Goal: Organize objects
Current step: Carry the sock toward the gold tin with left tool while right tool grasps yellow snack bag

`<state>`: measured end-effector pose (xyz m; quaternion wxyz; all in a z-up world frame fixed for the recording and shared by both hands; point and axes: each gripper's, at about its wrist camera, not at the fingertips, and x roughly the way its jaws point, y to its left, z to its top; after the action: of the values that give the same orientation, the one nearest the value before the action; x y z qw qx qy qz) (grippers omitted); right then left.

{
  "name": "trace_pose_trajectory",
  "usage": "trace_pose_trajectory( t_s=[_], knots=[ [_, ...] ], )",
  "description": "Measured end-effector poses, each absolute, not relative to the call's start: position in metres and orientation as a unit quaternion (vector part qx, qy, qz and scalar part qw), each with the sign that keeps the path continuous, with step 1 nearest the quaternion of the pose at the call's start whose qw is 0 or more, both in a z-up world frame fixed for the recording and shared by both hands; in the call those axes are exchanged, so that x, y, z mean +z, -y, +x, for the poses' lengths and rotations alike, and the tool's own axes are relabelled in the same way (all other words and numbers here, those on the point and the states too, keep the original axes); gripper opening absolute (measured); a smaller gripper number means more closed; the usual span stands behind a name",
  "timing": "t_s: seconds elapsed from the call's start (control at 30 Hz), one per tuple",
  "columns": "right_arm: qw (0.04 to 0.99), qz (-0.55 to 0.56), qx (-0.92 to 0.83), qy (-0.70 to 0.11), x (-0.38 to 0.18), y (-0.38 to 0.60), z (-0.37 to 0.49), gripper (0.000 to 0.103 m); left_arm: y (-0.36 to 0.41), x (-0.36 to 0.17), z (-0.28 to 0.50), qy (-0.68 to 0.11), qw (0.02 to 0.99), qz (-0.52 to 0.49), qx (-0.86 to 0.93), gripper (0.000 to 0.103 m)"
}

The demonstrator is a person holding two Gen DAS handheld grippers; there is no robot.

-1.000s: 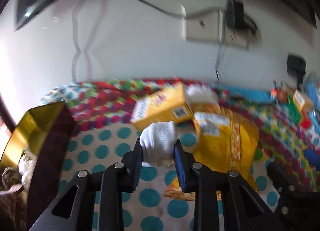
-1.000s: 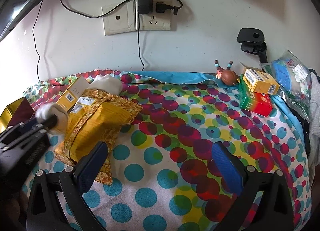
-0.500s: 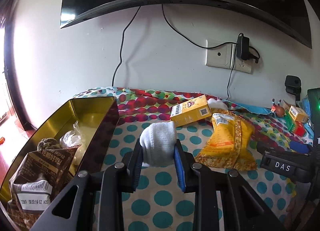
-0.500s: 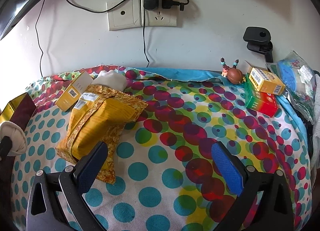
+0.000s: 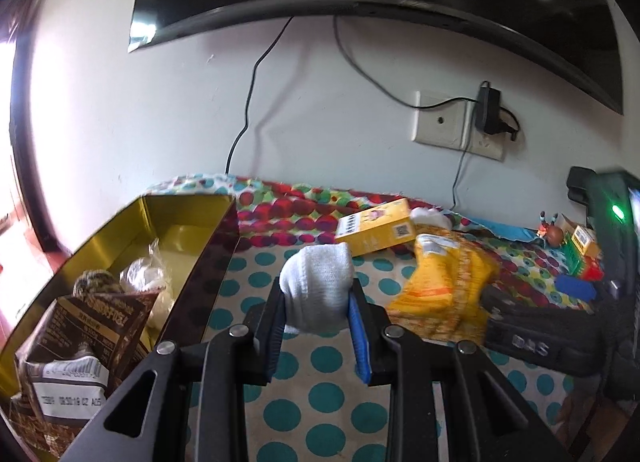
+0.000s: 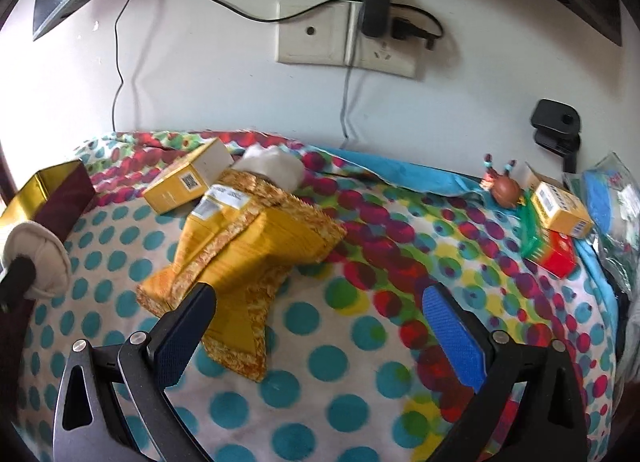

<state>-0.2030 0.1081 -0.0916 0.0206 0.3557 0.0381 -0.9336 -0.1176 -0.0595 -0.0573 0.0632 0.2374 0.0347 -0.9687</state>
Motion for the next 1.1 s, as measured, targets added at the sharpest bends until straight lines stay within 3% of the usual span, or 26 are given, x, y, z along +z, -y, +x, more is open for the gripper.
trace_pose_trajectory(
  t_s=[0.27, 0.47, 0.9, 0.97, 1.03, 1.1],
  knots=[
    [0.042, 0.36, -0.932, -0.003, -0.098, -0.098, -0.206, 0.103, 0.063, -0.05, -0.108, -0.042, 0.054, 0.229, -0.971, 0.029],
    [0.06, 0.357, -0.932, 0.017, -0.094, -0.082, -0.209, 0.103, 0.109, -0.004, -0.079, -0.092, 0.097, 0.197, -0.971, 0.029],
    [0.018, 0.442, -0.897, 0.005, -0.124, -0.039, -0.256, 0.102, 0.196, 0.023, -0.066, -0.022, 0.189, 0.241, -0.952, 0.03],
    [0.022, 0.443, -0.896, 0.011, -0.126, -0.041, -0.255, 0.08, 0.207, 0.021, -0.071, -0.018, 0.196, 0.254, -0.947, 0.03],
    [0.01, 0.425, -0.905, 0.018, -0.121, -0.046, -0.249, 0.068, 0.213, 0.018, -0.077, -0.012, 0.202, 0.263, -0.943, 0.03],
    [0.019, 0.424, -0.905, 0.032, -0.121, -0.05, -0.249, 0.064, 0.217, 0.014, -0.084, -0.005, 0.206, 0.276, -0.939, 0.03]
  ],
)
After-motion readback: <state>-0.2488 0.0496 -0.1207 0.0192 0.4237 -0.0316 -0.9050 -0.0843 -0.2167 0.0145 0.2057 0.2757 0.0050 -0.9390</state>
